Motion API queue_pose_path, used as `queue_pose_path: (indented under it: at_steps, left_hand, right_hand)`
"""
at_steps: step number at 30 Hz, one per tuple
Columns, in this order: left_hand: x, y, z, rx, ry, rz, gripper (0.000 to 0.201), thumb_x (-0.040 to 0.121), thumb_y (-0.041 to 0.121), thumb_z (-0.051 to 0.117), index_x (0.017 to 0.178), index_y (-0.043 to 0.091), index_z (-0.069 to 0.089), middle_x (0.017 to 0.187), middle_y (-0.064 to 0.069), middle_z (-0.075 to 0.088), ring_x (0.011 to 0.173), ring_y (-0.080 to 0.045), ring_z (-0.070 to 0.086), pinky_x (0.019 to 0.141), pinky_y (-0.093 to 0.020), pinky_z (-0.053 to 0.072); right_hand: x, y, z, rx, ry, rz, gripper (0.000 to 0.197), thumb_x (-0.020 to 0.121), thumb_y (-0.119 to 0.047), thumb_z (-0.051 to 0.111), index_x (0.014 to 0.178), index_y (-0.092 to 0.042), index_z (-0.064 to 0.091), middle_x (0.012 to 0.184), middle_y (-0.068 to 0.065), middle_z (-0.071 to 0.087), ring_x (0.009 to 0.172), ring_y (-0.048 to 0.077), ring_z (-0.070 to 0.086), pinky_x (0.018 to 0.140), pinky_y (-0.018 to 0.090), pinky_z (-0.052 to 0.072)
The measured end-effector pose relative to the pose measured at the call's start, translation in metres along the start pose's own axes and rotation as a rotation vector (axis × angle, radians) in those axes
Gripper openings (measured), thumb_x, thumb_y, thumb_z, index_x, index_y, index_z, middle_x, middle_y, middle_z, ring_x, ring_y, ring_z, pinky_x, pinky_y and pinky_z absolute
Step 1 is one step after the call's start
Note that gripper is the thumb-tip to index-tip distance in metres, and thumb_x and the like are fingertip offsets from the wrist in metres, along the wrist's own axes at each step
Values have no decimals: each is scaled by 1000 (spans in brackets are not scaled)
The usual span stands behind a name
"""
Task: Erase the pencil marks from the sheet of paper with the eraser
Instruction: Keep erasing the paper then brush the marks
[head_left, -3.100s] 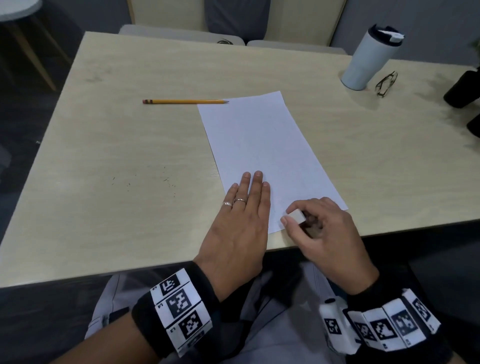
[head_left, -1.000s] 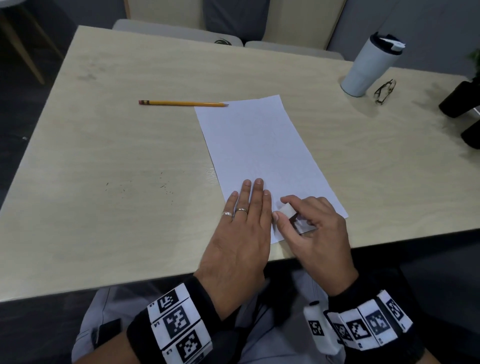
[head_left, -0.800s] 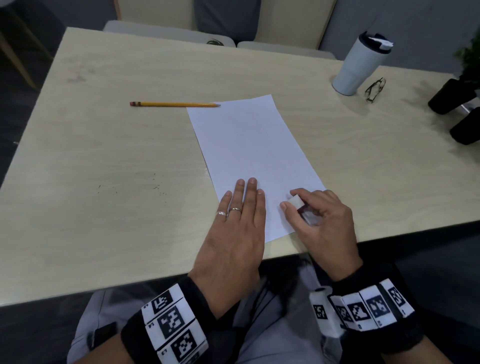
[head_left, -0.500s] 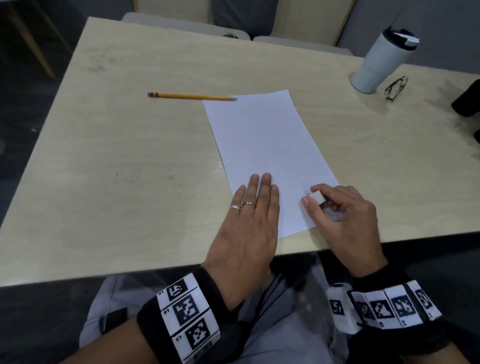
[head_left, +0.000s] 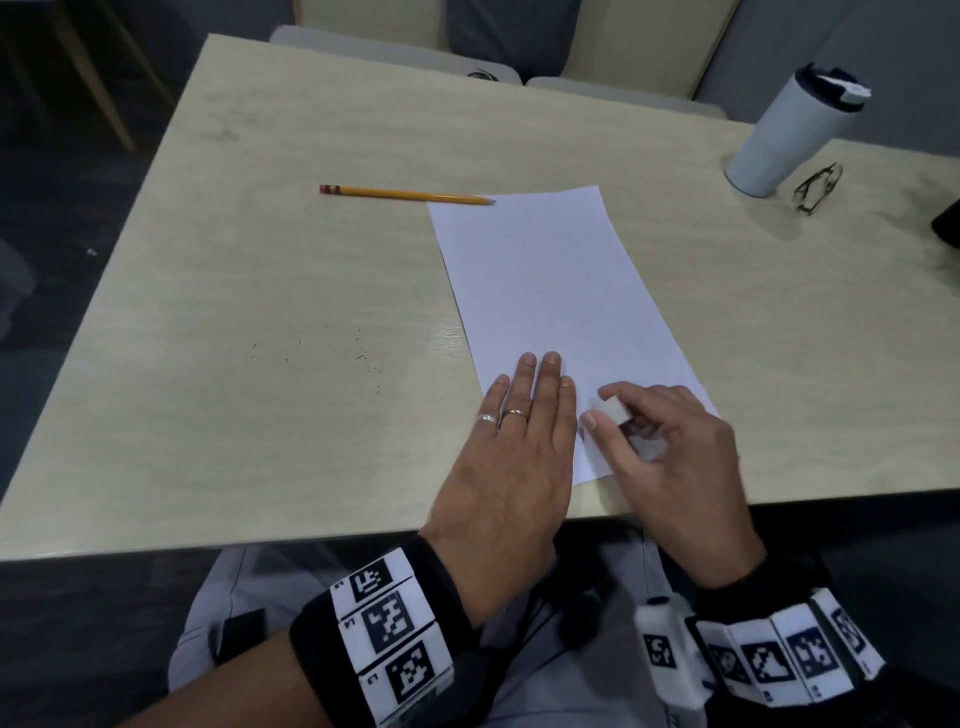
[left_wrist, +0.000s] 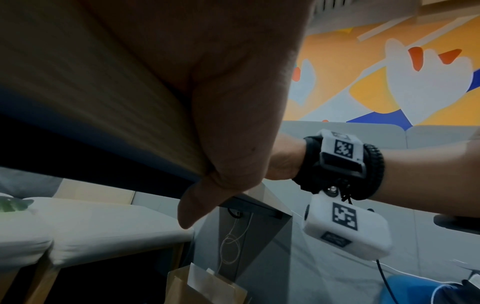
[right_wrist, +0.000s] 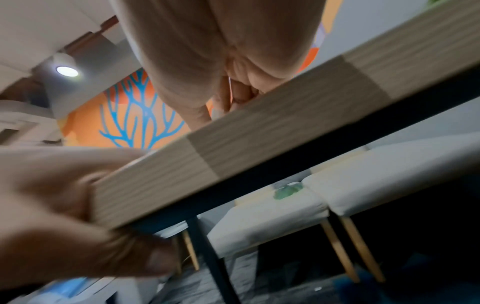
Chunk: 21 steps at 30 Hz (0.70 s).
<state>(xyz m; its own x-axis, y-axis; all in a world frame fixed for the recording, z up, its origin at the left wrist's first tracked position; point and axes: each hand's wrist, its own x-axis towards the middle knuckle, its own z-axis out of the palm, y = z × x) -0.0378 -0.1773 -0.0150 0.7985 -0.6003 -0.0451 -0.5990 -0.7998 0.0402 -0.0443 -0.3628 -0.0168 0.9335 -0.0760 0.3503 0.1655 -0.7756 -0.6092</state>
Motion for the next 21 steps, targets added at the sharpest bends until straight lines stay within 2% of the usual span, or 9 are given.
queue_pose_path:
  at_steps: [3, 6, 10, 15, 19, 21]
  left_hand:
    - [0, 0, 0, 1, -15, 12, 99, 102, 36, 43, 152, -14, -26, 159, -39, -34, 152, -54, -26, 127, -60, -9]
    - [0, 0, 1, 4, -2, 7, 100, 102, 36, 43, 152, -15, -26, 158, -39, -35, 152, -55, -26, 127, -61, -8]
    - [0, 1, 1, 9, -6, 3, 95, 102, 33, 40, 153, -14, -26, 158, -39, -34, 152, -54, -26, 127, -60, -8]
    - [1, 1, 1, 13, 6, 3, 97, 103, 35, 42, 153, -14, -25, 159, -39, -33, 153, -54, -25, 128, -60, -7]
    - [1, 1, 2, 22, 5, -1, 96, 102, 35, 40, 153, -14, -24, 159, -39, -33, 153, -54, -24, 128, -60, -6]
    - [1, 1, 1, 24, -1, 4, 97, 101, 35, 41, 153, -14, -25, 159, -39, -33, 153, -54, -24, 128, -60, -7]
  right_hand:
    - [7, 16, -5, -23, 28, 17, 15, 93, -24, 82, 106, -16, 80, 82, -13, 67, 83, 17, 61, 79, 22, 49]
    - [12, 18, -13, -21, 78, 69, 17, 93, -25, 82, 108, -18, 81, 85, -19, 67, 82, 19, 63, 79, 15, 48]
    - [3, -1, 6, -15, -10, 15, 16, 94, -28, 81, 109, -21, 79, 82, -13, 67, 85, 14, 62, 81, 17, 47]
    - [14, 19, -10, -30, 82, 102, 15, 95, -28, 80, 107, -19, 80, 83, -21, 64, 80, 21, 62, 80, 36, 54]
    - [3, -6, 9, 7, -2, 16, 19, 96, -31, 76, 110, -18, 79, 84, -20, 65, 85, 16, 61, 82, 27, 50]
    - [7, 3, 6, -29, 3, 3, 17, 96, -31, 76, 107, -19, 79, 81, -16, 64, 84, 17, 60, 80, 30, 50]
